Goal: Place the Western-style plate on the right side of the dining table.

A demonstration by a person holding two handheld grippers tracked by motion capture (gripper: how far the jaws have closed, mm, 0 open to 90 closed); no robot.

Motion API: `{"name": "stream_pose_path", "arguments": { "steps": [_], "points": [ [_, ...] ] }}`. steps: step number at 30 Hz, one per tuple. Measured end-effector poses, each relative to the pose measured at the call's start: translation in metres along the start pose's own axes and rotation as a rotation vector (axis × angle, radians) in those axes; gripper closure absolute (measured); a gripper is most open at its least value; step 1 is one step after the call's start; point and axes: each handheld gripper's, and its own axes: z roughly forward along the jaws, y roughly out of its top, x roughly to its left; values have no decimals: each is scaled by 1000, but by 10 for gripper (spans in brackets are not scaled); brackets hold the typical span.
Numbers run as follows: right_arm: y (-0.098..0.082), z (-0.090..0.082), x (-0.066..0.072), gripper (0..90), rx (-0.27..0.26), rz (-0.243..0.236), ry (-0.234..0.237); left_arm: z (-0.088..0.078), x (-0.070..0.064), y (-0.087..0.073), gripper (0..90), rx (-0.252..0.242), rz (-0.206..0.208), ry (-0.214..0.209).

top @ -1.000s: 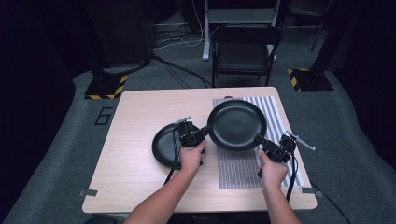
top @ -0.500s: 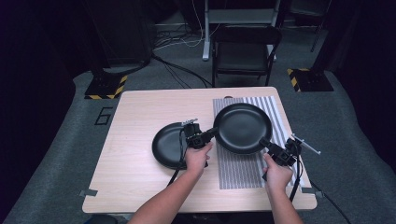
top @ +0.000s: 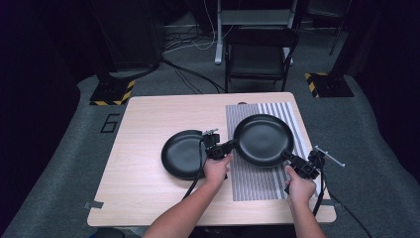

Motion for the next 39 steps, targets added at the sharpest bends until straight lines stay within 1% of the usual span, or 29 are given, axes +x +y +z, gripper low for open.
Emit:
{"name": "stream_pose_path", "arguments": {
  "steps": [1, 2, 4, 6, 7, 8, 9, 12, 13, 16, 17, 18, 21, 24, 25, 26, 28, 29, 30, 32, 39],
  "points": [
    [0, 1, -1, 777, 2, 2, -2, 2, 0, -1, 786, 2, -10, 1],
    [-1, 1, -4, 777, 6, 1, -6, 3, 1, -2, 786, 8, -4, 5],
    [-1, 3, -7, 777, 10, 3, -10, 6, 2, -5, 785, 13, -12, 7],
    [-2, 3, -11, 777, 17, 4, -15, 9, 2, -7, 785, 17, -8, 13],
    [-2, 4, -12, 777, 17, 12, -15, 10, 2, -8, 785, 20, -15, 13],
    [-2, 4, -14, 777, 16, 10, -16, 12, 3, -9, 785, 20, -6, 16],
    [-2, 4, -16, 778, 15, 6, -24, 14, 2, -10, 785, 18, -16, 14],
    [-2, 5, -19, 778, 16, 9, -34, 20, 4, -13, 785, 30, -18, 22],
    [-1, 6, -21, 778, 18, 10, -39, 23, 4, -14, 784, 36, -28, 23],
    [0, 9, -27, 777, 20, 12, -48, 28, 4, -15, 784, 41, -23, 28],
    [1, 10, -28, 777, 18, 21, -47, 29, 5, -14, 784, 46, -22, 29],
    [2, 11, -30, 776, 20, 16, -46, 31, 4, -14, 785, 42, -33, 32],
    [2, 14, -31, 774, 16, 7, -53, 34, 4, -14, 785, 45, -27, 46],
    [3, 17, -32, 773, 19, 9, -57, 37, 5, -13, 784, 51, -30, 54],
    [4, 18, -33, 773, 20, 14, -59, 39, 5, -13, 784, 49, -37, 59],
    [4, 19, -34, 773, 24, 11, -62, 40, 6, -13, 784, 49, -35, 63],
    [5, 22, -35, 771, 29, 23, -65, 41, 6, -13, 784, 55, -29, 65],
    [5, 23, -36, 769, 33, 18, -67, 41, 6, -13, 784, 52, -33, 68],
    [5, 24, -37, 768, 35, 25, -67, 42, 7, -13, 784, 53, -32, 72],
    [5, 26, -37, 767, 38, 21, -73, 43, 7, -13, 784, 62, -35, 80],
    [5, 29, -40, 761, 48, 23, -91, 47, 8, -14, 781, 72, -30, 89]
  ]
}}
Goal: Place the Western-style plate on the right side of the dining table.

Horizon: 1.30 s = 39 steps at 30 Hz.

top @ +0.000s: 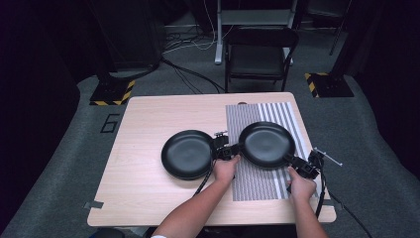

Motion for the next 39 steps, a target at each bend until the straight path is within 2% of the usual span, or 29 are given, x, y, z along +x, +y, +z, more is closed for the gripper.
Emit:
{"name": "stream_pose_path", "arguments": {
  "steps": [2, 6, 7, 8, 12, 16, 18, 20, 23, 25, 26, 29, 34, 36, 39],
  "points": [
    [0, 1, -1, 759, 3, -6, -5, 1, -1, -1, 781, -1, -8, 6],
    [0, 4, -1, 756, 16, 20, -24, 4, 4, -1, 779, 19, -22, 14],
    [-1, 4, -1, 755, 18, 5, -25, 4, 4, -1, 779, 21, -25, 15],
    [-1, 5, 0, 755, 17, 15, -32, 5, 4, -2, 779, 20, -22, 19],
    [-1, 6, -1, 755, 19, 7, -36, 5, 4, -2, 777, 20, -17, 22],
    [-1, 7, -2, 724, 36, 11, -41, 5, 0, -4, 721, 19, 47, 33],
    [0, 7, -2, 713, 40, 11, -37, 5, -1, -4, 692, 21, 48, 31],
    [-1, 7, -1, 699, 40, 4, -38, 4, -2, -4, 670, 26, 45, 28],
    [-2, 6, 1, 663, 31, -10, -45, 2, -5, -4, 652, 18, 100, 47],
    [-4, 5, 5, 655, 17, -50, -73, 1, -5, -4, 635, 9, 114, 47],
    [-5, 4, 6, 653, 4, -78, -84, 0, -6, -3, 632, 7, 107, 42],
    [-4, 1, 9, 643, -17, -119, -113, -2, -5, -1, 615, 5, 95, 27],
    [1, -5, 9, 627, -32, -108, -100, -3, -6, 0, 580, 7, 93, 15],
    [1, -7, 8, 618, -31, -108, -98, -4, -6, -1, 561, 10, 113, 11],
    [1, -9, 7, 599, -30, -110, -90, -5, -7, -2, 553, 8, 116, 6]
  ]
}}
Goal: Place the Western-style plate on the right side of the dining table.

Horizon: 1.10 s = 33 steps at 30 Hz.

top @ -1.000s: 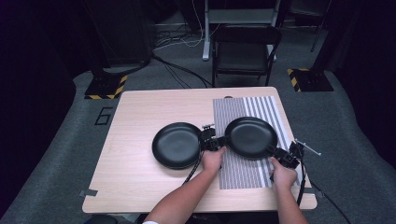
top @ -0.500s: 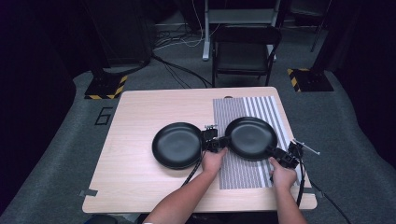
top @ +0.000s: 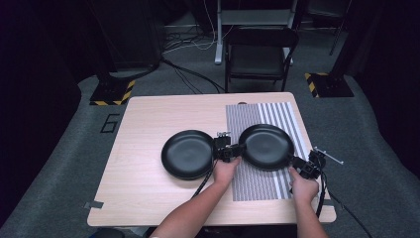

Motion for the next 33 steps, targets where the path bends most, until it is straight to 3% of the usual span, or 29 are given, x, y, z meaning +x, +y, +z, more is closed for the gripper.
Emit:
{"name": "stream_pose_path", "arguments": {
  "steps": [5, 12, 18, 28, 33],
  "points": [
    [-1, -1, 1, 573, -10, -5, 5, -2, 0, 1, 535, -4, 7, -6],
    [-1, -11, 6, 560, -28, -46, -3, -16, -4, 4, 514, -26, 77, -18],
    [0, -22, 10, 537, -38, -69, 27, -29, 0, 8, 499, -26, 135, -17],
    [-1, -32, 12, 531, -33, -118, 44, -51, 10, 20, 498, -42, 132, -35],
    [-3, -34, 13, 530, -22, -127, 53, -64, 17, 24, 498, -46, 162, -30]
  ]
}}
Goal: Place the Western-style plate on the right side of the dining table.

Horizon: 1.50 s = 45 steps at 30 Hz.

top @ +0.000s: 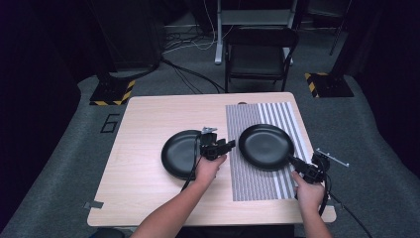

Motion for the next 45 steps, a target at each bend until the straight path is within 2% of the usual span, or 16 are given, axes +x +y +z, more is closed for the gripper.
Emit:
{"name": "stream_pose_path", "arguments": {
  "steps": [4, 7, 12, 15, 20, 25, 29, 31, 34, 36, 42, 44, 45],
  "points": [
    [-1, -1, 3, 521, 18, -7, 11, -17, 11, 5, 495, -18, 2, 3],
    [-2, -3, 4, 519, 22, -34, 23, -29, 20, 7, 493, -26, 6, 12],
    [-3, -7, 9, 514, 21, -52, 42, -49, 39, 11, 491, -41, -9, 26],
    [-4, -8, 12, 508, 32, -79, 61, -60, 49, 11, 491, -46, 5, 41],
    [-6, -10, 12, 509, 34, -77, 79, -78, 69, 12, 489, -61, -25, 60],
    [-9, -13, 14, 508, 38, -67, 116, -95, 84, 8, 489, -66, -28, 73],
    [-9, -14, 18, 504, 40, -95, 123, -108, 93, 4, 488, -71, 3, 77],
    [-9, -14, 20, 503, 44, -113, 129, -114, 97, 2, 485, -72, -3, 71],
    [-11, -14, 24, 502, 63, -96, 150, -124, 107, -2, 482, -71, -5, 72],
    [-12, -13, 25, 501, 64, -122, 153, -133, 116, -5, 475, -62, 5, 76],
    [-14, -11, 29, 506, 85, -143, 159, -158, 140, -17, 470, -66, -15, 95],
    [-16, -11, 30, 508, 81, -186, 151, -166, 148, -21, 471, -62, -10, 109],
    [-17, -11, 31, 507, 80, -196, 145, -171, 153, -23, 471, -63, 8, 123]
  ]
}}
